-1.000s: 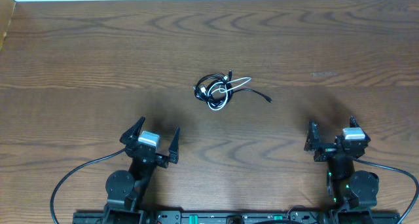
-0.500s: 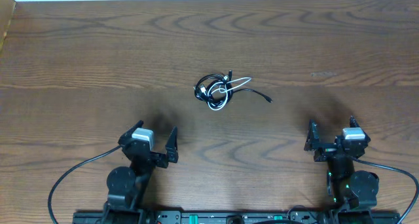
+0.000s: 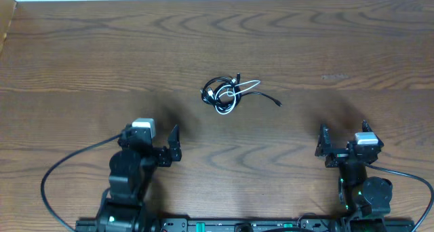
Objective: Untangle cables
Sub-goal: 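Raise both arms from rest and orient grippers toward the cable bundle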
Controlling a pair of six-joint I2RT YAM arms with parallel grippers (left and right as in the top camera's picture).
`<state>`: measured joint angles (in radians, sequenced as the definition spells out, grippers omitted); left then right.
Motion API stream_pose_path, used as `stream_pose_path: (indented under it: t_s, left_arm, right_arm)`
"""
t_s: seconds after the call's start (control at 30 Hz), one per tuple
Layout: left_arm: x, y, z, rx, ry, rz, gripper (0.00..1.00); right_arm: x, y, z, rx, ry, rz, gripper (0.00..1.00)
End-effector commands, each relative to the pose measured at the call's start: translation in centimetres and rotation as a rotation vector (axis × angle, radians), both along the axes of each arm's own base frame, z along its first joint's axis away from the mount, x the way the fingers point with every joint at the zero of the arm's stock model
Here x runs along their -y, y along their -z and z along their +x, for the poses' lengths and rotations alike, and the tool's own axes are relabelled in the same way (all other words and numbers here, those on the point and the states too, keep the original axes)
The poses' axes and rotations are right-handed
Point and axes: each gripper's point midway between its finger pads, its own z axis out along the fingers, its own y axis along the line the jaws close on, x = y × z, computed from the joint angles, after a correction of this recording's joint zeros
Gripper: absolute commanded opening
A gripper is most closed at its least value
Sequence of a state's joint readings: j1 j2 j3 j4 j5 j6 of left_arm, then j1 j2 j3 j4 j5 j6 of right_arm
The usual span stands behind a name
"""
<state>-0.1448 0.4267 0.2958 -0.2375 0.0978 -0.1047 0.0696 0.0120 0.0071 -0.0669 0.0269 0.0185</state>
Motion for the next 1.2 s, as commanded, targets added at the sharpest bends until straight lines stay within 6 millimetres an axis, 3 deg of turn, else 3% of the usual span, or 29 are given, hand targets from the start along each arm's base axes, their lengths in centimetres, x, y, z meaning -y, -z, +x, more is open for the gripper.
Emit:
stream_pose_path:
  t_s: [0.0, 0.43, 0.63, 0.8, 1.17]
  left_arm:
    - [-0.3, -0.1, 0.4, -0.060, -0.018, 0.008, 0.98]
    - [0.7, 2.3, 1.1, -0.267, 0.022, 0.012, 0.98]
    - [0.6, 2.6, 1.2, -0.277, 0.021, 0.015, 0.98]
    - [0.6, 2.6, 1.2, -0.278, 0.021, 0.014, 0.98]
    - [0.6, 2.6, 1.2, -0.278, 0.021, 0.014, 0.98]
  right_arm:
    - [0.1, -0.1, 0.0, 0.008, 0.006, 0.010, 0.99]
    - [0.1, 0.6, 0.1, -0.027, 0.008, 0.033, 0.99]
    - [0.3, 2.6, 0.4, -0.131, 0.026, 0.046, 0.99]
    - [0.3, 3.0, 0.8, -0.207, 0.033, 0.031, 0.99]
    - [0.3, 3.8, 3.3, -0.548, 0.038, -0.025, 0.99]
